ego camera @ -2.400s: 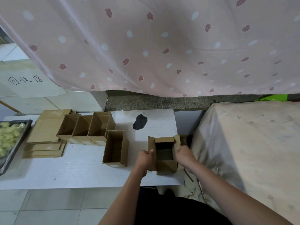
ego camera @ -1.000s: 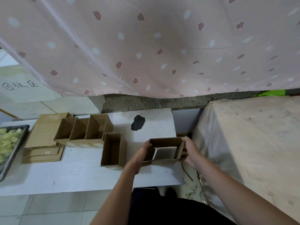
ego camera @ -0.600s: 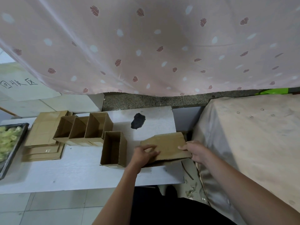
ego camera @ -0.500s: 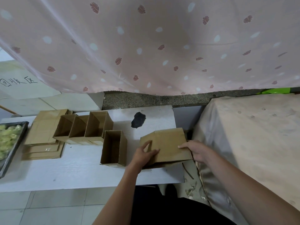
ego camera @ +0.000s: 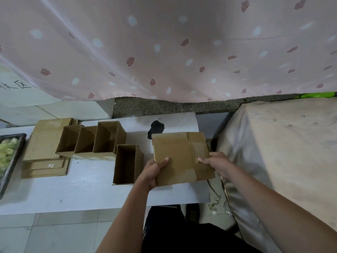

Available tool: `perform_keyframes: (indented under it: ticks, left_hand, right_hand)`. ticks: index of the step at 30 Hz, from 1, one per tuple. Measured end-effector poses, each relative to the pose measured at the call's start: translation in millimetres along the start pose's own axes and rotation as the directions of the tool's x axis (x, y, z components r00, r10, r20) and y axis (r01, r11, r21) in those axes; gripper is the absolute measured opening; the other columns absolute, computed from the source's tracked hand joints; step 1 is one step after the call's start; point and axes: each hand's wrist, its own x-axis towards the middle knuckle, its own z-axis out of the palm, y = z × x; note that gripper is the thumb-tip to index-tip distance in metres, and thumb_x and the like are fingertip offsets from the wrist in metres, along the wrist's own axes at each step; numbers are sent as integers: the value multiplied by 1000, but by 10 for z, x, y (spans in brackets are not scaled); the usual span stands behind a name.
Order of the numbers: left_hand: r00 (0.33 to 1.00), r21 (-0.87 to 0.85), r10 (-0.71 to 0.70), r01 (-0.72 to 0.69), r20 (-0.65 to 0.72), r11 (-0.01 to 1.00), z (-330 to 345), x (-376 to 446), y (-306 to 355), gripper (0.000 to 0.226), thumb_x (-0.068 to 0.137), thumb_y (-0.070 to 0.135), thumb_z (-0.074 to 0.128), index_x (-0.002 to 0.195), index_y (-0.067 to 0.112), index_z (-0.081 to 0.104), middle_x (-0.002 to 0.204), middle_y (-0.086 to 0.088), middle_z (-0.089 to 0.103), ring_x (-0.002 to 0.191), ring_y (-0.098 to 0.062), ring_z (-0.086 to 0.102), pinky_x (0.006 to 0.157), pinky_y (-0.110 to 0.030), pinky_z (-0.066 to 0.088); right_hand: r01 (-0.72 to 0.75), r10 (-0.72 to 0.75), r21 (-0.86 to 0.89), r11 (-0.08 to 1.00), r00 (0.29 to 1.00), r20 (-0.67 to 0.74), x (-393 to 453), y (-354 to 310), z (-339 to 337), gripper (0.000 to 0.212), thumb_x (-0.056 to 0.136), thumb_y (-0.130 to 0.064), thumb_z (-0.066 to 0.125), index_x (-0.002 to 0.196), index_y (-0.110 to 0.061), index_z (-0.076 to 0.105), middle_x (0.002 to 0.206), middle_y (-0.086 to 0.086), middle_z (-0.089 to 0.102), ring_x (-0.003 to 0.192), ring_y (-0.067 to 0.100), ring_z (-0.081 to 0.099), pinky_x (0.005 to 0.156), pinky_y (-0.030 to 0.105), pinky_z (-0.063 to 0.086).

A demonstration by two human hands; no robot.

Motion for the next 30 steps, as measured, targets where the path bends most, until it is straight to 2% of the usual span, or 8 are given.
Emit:
perform_keyframes:
  ticks: [2, 5, 9, 12, 17, 22, 26, 30]
  left_hand:
    - [994, 89, 32, -23, -106, 996, -51, 76, -58, 51, 86, 23, 78, 130, 9, 56, 122, -14, 65, 109, -31, 63, 83, -45, 57]
    - [965, 432, 177, -78, -193, 898, -51, 215, -144, 78, 83, 17, 80, 148, 20, 36, 139, -12, 52, 128, -33, 51, 105, -51, 46]
    - [940, 883, 340, -126, -40, 452, 63, 420, -205, 92, 95, 19, 64, 160, 35, 0, 167, -9, 5, 153, -37, 4, 122, -57, 16]
    - [930, 963, 293, -255, 221, 85, 162, 638, -290, 80, 101, 26, 50, 158, 42, -5, 167, -1, -18, 152, -32, -19, 122, -61, -1]
    - [933, 951, 213, -257, 291, -174, 168, 995, -566, 85, 104, 46, 39, 150, 39, -31, 156, -3, -41, 147, -35, -30, 119, -63, -9]
    - [923, 956, 296, -178, 244, -232, 140, 1226, -664, 81, 100, 66, 22, 149, 35, -35, 162, -10, -30, 152, -38, -13, 119, -60, -13]
    - [886, 951, 388, -156, 254, -266, 153, 1278, -750, 87, 96, 72, 14, 152, 23, -31, 161, -18, -27, 153, -41, -1, 122, -55, -6]
    - [868, 968, 452, -113, 207, -226, 170, 1298, -917, 84, 96, 67, -2, 156, 11, -19, 162, -18, -26, 152, -38, -16, 123, -51, -11]
  right_hand:
    - [28, -28, 24, 999, 1000, 10, 61, -68, -6, 53, 80, -22, 81, 128, -15, 60, 115, 3, 70, 103, 18, 64, 88, 37, 54]
    - [95, -99, -69, 993, 994, -47, 199, -166, -3, 44, 87, -17, 75, 129, -16, 61, 120, 2, 69, 89, 10, 63, 72, 26, 50]
    - [167, -188, -425, 889, 982, -8, 438, -302, 68, 34, 88, -21, 73, 121, -16, 68, 112, 3, 71, 93, 17, 64, 79, 30, 52]
    - [194, -201, -527, 828, 979, 45, 639, -394, 212, 41, 89, -21, 72, 129, -15, 65, 116, 4, 69, 104, 23, 64, 90, 33, 51]
    - [279, -297, -647, 709, 951, 84, 1047, -572, 472, 51, 92, -9, 58, 141, -19, 52, 130, 10, 61, 111, 30, 58, 83, 27, 45]
    - [295, -395, -804, 516, 915, 82, 1373, -610, 630, 56, 95, -15, 55, 146, -34, 45, 131, 10, 54, 125, 32, 42, 103, 38, 38]
    - [348, -631, -836, 425, 776, 3, 1285, -398, 765, 60, 87, -9, 61, 142, -32, 51, 139, 6, 39, 129, 30, 35, 106, 41, 35]
    - [258, -666, -817, 516, 720, -193, 1008, 162, 1005, 56, 98, -19, 57, 150, -13, 39, 158, 16, 27, 146, 36, 25, 118, 45, 29]
